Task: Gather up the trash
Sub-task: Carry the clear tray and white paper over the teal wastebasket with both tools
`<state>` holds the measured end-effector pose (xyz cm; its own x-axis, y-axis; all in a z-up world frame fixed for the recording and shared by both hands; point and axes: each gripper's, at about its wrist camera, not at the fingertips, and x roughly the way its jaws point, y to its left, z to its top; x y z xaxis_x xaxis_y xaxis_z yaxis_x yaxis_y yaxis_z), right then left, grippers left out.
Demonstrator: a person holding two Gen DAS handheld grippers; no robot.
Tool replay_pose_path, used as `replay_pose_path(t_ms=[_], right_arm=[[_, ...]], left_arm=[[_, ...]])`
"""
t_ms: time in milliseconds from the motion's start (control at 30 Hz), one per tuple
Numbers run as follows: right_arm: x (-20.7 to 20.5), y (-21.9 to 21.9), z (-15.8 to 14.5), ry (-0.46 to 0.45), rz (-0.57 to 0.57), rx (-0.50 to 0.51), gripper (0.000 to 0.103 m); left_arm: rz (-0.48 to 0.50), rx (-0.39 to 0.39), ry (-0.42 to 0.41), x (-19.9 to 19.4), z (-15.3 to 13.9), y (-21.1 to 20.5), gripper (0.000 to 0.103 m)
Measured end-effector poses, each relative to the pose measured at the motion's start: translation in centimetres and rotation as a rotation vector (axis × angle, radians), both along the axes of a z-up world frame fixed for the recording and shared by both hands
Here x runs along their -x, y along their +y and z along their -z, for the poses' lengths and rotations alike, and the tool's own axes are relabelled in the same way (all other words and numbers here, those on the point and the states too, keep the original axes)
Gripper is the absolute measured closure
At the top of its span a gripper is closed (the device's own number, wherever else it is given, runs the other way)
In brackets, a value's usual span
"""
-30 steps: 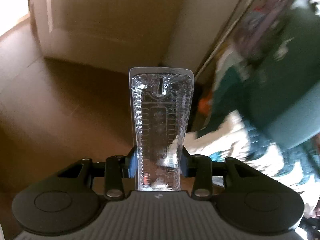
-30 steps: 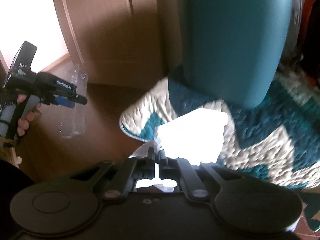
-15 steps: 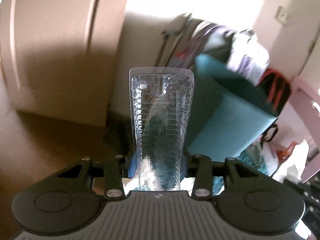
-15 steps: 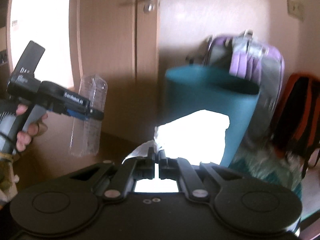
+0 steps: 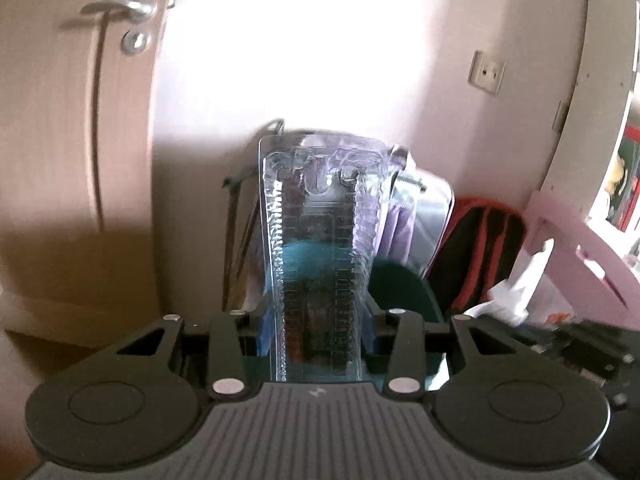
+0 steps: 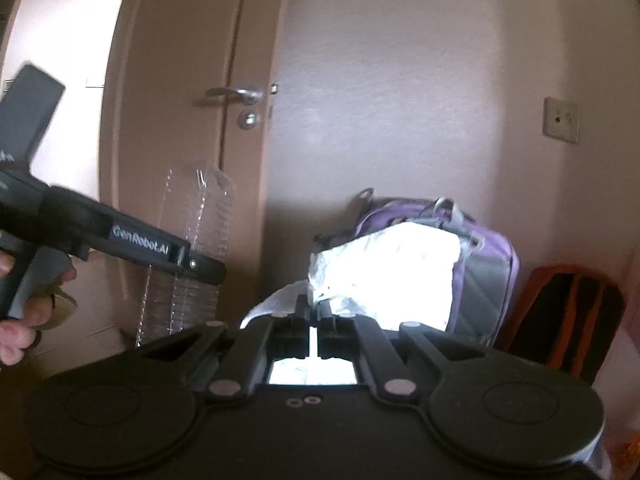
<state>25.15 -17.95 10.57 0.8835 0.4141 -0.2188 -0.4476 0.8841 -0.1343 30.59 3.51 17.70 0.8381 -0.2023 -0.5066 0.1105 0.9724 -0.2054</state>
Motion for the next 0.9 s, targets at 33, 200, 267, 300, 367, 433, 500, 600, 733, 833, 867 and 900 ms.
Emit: replay_pose_path(t_ms=[33,200,267,300,367,433,500,600,733,833,867,900], right_arm=[[-1.0,0.0,-0.2,-0.001,0.006,0.002,0.101],[-3.7,0.3,0.0,0.007,0.029,0.015,0.101],[-5.1,0.3,0.6,0.035,0.030,0.018,0.101],[-5.9,0.3,1.0,0.059,0.027,0.022,0.101],[-7.0,0.3,2.0,0.094,0.022,0.035,0.101],[-8.1,0.3,3.0,0.131,0.019,0.050,0.101],[-8.9,0.3,4.0,0.162,0.020,0.059,0.101],[-9.9,0.6,5.3,0.196,0.020,0.085,0.100],[-10.9,0.9,6.6,0.244,0.004,0.104,0.096],[-11.2,0.9,7.3,0.263,0.003,0.104,0.092],[-11.4,1.0,7.5,0.270,0.000,0.103,0.089],[-11.5,1.0,7.6,0.272,0.002,0.103,0.087]], left_arm=[[0.004,-0.005,-0.008,-0.7,-0.4,-0.5,0.062],[0.029,-0.029,-0.002,-4.1,-0.6,-2.8,0.062],[0.041,-0.028,0.026,-5.5,0.4,-3.3,0.062],[0.044,-0.030,0.039,-6.1,0.9,-3.5,0.062],[0.058,-0.046,0.072,-7.6,2.3,-4.2,0.062],[0.071,-0.069,0.105,-8.7,3.7,-5.0,0.062],[0.081,-0.087,0.139,-9.7,5.2,-5.6,0.062],[0.095,-0.101,0.174,-11.0,7.2,-6.3,0.062],[0.113,-0.114,0.218,-12.5,8.7,-7.0,0.061],[0.122,-0.137,0.241,-13.6,9.6,-7.4,0.061],[0.120,-0.142,0.248,-13.8,10.0,-7.5,0.061],[0.122,-0.143,0.254,-14.0,10.3,-7.7,0.060]])
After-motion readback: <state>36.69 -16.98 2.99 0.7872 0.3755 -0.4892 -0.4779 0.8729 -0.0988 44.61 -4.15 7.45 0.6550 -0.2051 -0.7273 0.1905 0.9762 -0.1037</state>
